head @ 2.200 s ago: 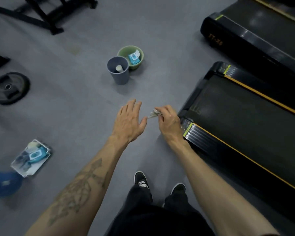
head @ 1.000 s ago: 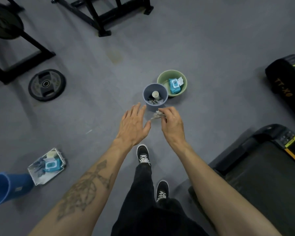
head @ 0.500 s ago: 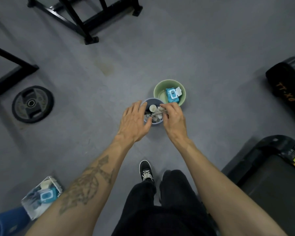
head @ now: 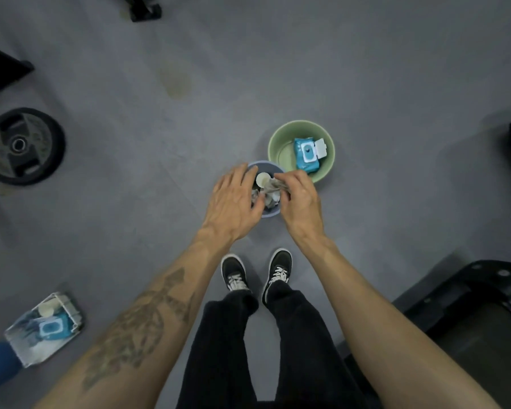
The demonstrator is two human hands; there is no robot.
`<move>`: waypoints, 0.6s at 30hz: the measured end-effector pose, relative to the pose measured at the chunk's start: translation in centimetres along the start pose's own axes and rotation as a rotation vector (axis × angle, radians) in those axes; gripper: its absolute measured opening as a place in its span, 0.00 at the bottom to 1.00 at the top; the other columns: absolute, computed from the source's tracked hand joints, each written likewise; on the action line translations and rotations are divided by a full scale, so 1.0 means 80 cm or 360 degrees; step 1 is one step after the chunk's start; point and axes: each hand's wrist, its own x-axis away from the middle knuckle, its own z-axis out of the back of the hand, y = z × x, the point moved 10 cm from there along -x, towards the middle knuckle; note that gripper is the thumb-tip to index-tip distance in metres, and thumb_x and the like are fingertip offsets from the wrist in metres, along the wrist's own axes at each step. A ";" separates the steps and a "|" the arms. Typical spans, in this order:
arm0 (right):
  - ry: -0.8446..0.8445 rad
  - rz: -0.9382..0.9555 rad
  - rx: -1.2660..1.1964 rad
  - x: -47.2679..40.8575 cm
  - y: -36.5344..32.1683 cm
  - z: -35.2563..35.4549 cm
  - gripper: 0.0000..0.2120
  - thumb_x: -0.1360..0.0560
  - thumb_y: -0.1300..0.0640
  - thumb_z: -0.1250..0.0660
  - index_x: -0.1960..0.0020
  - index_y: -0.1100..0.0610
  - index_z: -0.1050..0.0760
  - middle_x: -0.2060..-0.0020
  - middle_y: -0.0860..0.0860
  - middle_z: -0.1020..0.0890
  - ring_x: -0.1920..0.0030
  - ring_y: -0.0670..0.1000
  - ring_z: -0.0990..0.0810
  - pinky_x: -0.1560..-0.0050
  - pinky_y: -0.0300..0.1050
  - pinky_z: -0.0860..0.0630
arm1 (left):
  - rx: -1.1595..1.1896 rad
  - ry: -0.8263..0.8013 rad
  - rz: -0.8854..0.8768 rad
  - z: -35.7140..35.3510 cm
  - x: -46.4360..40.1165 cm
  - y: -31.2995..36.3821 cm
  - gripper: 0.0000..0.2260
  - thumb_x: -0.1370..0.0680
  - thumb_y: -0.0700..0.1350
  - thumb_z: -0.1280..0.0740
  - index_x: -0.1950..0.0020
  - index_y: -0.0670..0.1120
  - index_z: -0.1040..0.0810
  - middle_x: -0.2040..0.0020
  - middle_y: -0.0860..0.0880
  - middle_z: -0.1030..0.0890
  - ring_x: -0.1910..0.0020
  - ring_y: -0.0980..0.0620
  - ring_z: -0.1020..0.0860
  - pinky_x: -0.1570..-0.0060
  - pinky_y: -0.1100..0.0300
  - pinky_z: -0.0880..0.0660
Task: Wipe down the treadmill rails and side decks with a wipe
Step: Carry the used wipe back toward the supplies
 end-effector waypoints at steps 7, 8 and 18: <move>-0.0114 0.0005 0.0049 -0.043 0.129 -0.146 0.19 0.28 0.74 0.34 0.39 0.64 0.19 0.45 0.57 0.19 0.46 0.60 0.21 0.42 0.53 0.22 | -0.0034 -0.0116 0.0019 -0.159 -0.101 -0.083 0.30 0.20 0.55 0.42 0.21 0.41 0.34 0.23 0.40 0.32 0.27 0.38 0.31 0.27 0.44 0.36; -0.0139 0.0015 0.0059 -0.048 0.151 -0.171 0.19 0.28 0.74 0.34 0.39 0.64 0.19 0.46 0.57 0.19 0.47 0.61 0.21 0.43 0.54 0.22 | -0.0054 -0.0139 0.0004 -0.186 -0.116 -0.096 0.29 0.18 0.54 0.41 0.21 0.40 0.35 0.22 0.40 0.33 0.27 0.38 0.31 0.26 0.44 0.37; -0.0414 -0.0206 0.0076 -0.075 0.343 -0.397 0.17 0.22 0.67 0.35 0.34 0.61 0.21 0.37 0.55 0.20 0.38 0.59 0.21 0.39 0.54 0.24 | -0.0154 -0.0387 -0.0042 -0.415 -0.236 -0.218 0.31 0.17 0.54 0.40 0.17 0.43 0.43 0.17 0.41 0.44 0.18 0.42 0.45 0.20 0.45 0.48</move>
